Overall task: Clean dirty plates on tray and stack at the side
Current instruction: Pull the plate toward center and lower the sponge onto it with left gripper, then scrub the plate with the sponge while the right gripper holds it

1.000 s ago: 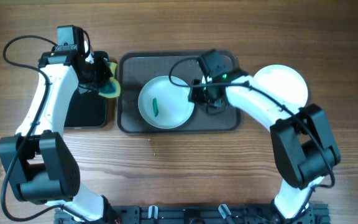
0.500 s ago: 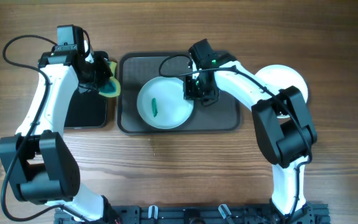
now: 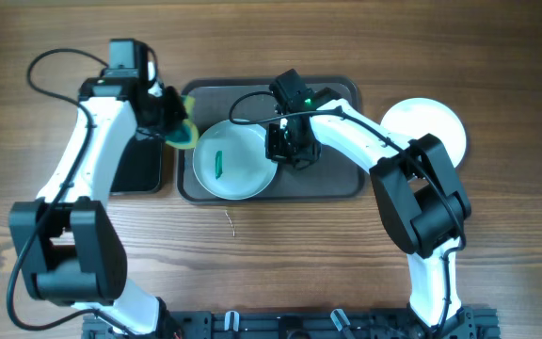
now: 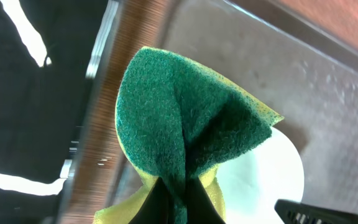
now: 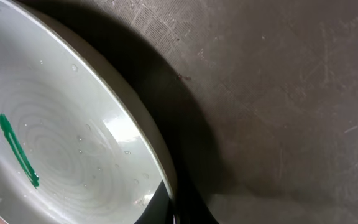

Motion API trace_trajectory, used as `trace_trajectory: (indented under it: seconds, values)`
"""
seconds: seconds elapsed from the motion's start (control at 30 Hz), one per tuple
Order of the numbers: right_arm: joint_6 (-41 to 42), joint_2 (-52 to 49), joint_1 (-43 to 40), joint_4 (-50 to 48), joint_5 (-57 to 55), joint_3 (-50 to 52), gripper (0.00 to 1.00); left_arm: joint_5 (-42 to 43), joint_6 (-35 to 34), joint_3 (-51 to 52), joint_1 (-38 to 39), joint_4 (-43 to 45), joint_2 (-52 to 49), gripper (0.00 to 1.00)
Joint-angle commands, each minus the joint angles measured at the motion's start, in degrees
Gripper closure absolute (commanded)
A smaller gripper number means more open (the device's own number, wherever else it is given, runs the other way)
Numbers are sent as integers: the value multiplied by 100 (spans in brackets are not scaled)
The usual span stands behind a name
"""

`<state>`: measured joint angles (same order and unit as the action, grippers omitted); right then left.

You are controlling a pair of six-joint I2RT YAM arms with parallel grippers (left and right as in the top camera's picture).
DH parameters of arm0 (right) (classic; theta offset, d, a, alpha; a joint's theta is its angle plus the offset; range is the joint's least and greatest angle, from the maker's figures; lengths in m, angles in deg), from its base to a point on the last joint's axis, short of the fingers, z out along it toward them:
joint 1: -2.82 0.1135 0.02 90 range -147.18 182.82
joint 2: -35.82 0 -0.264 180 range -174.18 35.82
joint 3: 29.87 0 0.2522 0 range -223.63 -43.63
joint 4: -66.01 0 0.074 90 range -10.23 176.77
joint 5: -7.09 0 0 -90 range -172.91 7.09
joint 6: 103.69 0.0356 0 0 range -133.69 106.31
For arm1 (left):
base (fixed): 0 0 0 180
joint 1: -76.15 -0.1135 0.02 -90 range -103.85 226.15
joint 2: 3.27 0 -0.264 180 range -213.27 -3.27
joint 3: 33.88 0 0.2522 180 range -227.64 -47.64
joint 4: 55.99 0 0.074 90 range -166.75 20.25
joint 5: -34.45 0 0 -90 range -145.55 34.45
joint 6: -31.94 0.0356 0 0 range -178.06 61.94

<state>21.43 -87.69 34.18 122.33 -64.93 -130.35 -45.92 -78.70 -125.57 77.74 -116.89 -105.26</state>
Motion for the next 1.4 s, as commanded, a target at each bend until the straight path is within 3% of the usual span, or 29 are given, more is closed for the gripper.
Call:
trace_trajectory:
  seconds: [0.0, 0.3, 0.73, 0.8, 0.9, 0.97, 1.03, 1.1, 1.2, 1.37]
  values:
    - [238, -203, -9, 57, -334, -4, 95, -33, 96, 59, 411, 66, -356, 96]
    - [238, -203, -7, 44, -382, 4, 96, -66, 225, 201, 1091, 7, -896, 96]
    - [236, -203, -7, 33, -380, 4, 96, -129, 234, 1082, 1145, 479, -1095, 96]
    - [236, -203, -7, 26, -380, 4, 96, 426, 662, 1141, 1143, 579, -1095, 96]
    - [236, -203, -7, 24, -378, 4, 96, 2262, 2055, 1141, 1145, 627, -1095, 96]
    - [234, -203, -7, 28, -380, 4, 95, 3034, 2446, 1141, 1143, 708, -1095, 96]
    - [236, -203, -7, 31, -380, 4, 96, 3071, 2435, 1139, 1143, 868, -1093, 96]
    - [236, -203, -7, 28, -380, 4, 96, 2894, 2175, 1139, 1126, 1029, -1095, 96]
    - [236, -203, -7, 31, -378, 4, 96, 1974, 1397, 1091, 1073, 1209, -1093, 96]
    - [236, -203, -7, 31, -380, 4, 96, -494, 26, 804, 1029, 1019, -1060, 96]
